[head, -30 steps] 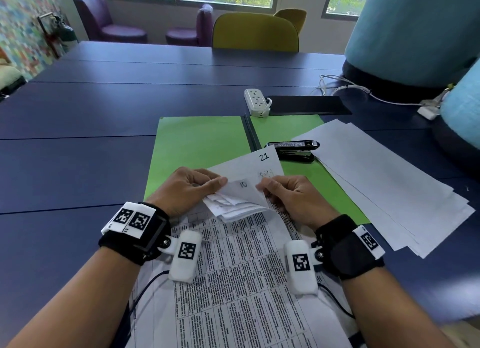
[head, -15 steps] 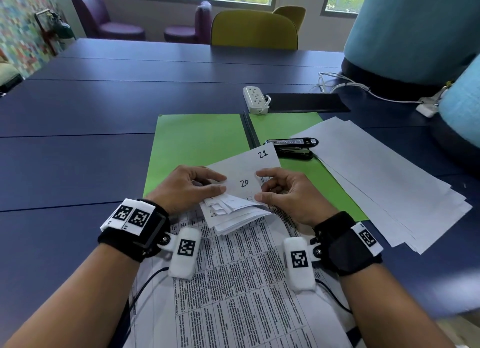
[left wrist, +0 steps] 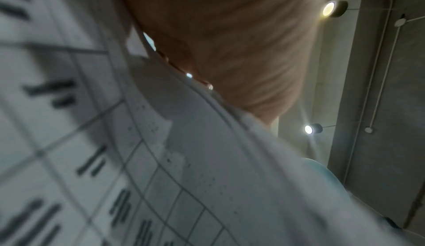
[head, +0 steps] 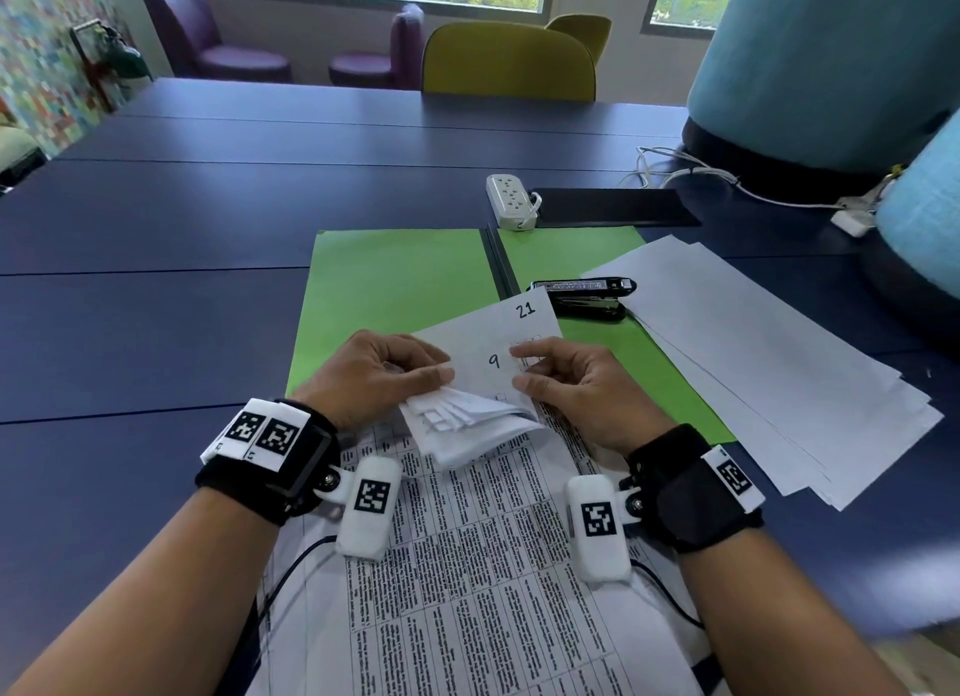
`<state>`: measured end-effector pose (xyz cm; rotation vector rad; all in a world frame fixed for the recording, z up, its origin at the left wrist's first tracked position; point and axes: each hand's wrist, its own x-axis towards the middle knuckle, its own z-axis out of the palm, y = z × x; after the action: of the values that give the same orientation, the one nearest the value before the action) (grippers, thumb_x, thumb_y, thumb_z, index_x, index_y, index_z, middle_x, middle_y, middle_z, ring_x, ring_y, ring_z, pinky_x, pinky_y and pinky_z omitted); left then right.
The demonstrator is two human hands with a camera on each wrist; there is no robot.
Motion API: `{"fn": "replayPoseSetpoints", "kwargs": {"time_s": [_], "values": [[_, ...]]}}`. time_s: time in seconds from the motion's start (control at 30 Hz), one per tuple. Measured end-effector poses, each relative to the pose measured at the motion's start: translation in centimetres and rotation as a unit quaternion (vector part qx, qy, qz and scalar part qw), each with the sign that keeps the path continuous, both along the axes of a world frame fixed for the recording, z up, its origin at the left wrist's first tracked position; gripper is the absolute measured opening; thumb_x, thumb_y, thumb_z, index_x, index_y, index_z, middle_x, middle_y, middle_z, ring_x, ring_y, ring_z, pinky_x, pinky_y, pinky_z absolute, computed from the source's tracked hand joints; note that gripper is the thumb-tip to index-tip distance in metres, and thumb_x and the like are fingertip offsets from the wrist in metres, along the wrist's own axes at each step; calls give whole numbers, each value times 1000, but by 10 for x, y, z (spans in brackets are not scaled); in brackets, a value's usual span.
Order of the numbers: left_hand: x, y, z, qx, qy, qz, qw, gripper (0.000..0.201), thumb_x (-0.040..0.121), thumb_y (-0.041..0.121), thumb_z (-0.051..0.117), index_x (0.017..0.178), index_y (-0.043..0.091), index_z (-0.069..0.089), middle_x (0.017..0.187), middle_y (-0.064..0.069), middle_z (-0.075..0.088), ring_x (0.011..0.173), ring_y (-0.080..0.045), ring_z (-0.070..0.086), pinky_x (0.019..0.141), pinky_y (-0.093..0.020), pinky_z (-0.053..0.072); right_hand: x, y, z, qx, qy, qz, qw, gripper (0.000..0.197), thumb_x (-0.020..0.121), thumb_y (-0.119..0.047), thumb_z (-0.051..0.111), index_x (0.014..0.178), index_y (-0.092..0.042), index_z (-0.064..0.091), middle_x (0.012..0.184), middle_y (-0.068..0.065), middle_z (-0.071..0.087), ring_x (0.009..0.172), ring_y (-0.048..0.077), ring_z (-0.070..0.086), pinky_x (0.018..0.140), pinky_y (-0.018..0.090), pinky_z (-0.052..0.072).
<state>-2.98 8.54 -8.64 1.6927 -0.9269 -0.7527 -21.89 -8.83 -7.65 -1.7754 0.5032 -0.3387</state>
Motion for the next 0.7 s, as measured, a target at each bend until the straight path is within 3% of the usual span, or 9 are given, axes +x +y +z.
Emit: {"fn": "replayPoseSetpoints", "kwargs": {"time_s": [0.03, 0.1, 0.2, 0.27, 0.4, 0.5, 0.6, 0.7], "values": [[0, 0, 1, 18, -7, 3, 1000, 7, 76, 35, 81, 79, 29, 81, 95, 9, 76, 86, -9, 68, 78, -20, 52, 0, 0, 0, 0, -1, 3, 1000, 31, 85, -12, 75, 114, -22, 68, 85, 4, 65, 76, 12, 59, 75, 21, 53], [4, 1, -2, 46, -22, 8, 999, 18, 79, 29, 84, 96, 34, 78, 93, 7, 72, 81, -9, 64, 82, -23, 51, 0, -1, -1, 3, 1, 1, 1000, 42, 81, -10, 78, 119, -21, 65, 85, 3, 65, 75, 11, 59, 74, 19, 53], [3, 1, -2, 46, -36, -1, 998, 25, 80, 30, 84, 103, 33, 78, 105, 6, 71, 90, -14, 65, 90, -26, 51, 0, -1, -1, 6, -1, 0, 1000, 47, 79, -9, 80, 121, -21, 64, 85, 3, 65, 75, 11, 59, 73, 18, 52], [2, 0, -1, 34, -38, -6, 999, 18, 83, 24, 82, 99, 30, 79, 111, 9, 70, 95, -14, 66, 92, -26, 51, 1, -1, -2, 12, -4, -3, 1000, 46, 78, -7, 80, 120, -20, 65, 84, 2, 65, 74, 11, 58, 71, 17, 52], [2, 0, -2, 23, -64, -2, 998, 6, 82, 20, 81, 82, 27, 81, 104, 9, 73, 96, -17, 69, 91, -28, 52, 0, 1, -1, 13, -7, 1, 1000, 44, 78, -8, 80, 118, -18, 66, 82, 1, 65, 72, 9, 58, 70, 15, 52], [0, 0, 0, 10, -32, -3, 999, 14, 78, 29, 82, 70, 18, 79, 102, 9, 73, 90, -11, 68, 77, -22, 51, -2, 2, 2, 22, -6, 0, 1000, 42, 75, -28, 79, 114, -16, 69, 86, 5, 70, 75, 11, 61, 74, 21, 53], [-2, -1, 1, -12, -14, 3, 1000, 33, 73, 47, 71, 65, 16, 79, 100, 6, 74, 86, -11, 68, 72, -22, 52, -3, 4, 8, 1, 25, 17, 1000, 34, 82, -44, 68, 90, -12, 76, 83, 10, 75, 71, 14, 64, 67, 27, 52], [-2, -2, 0, -13, -8, 12, 1000, 31, 75, 38, 76, 63, 9, 74, 96, 5, 75, 81, -11, 66, 70, -20, 52, -3, 4, 8, -36, 37, 30, 998, 33, 91, -34, 66, 68, -12, 74, 66, 2, 67, 58, 10, 57, 55, 22, 45]]}}
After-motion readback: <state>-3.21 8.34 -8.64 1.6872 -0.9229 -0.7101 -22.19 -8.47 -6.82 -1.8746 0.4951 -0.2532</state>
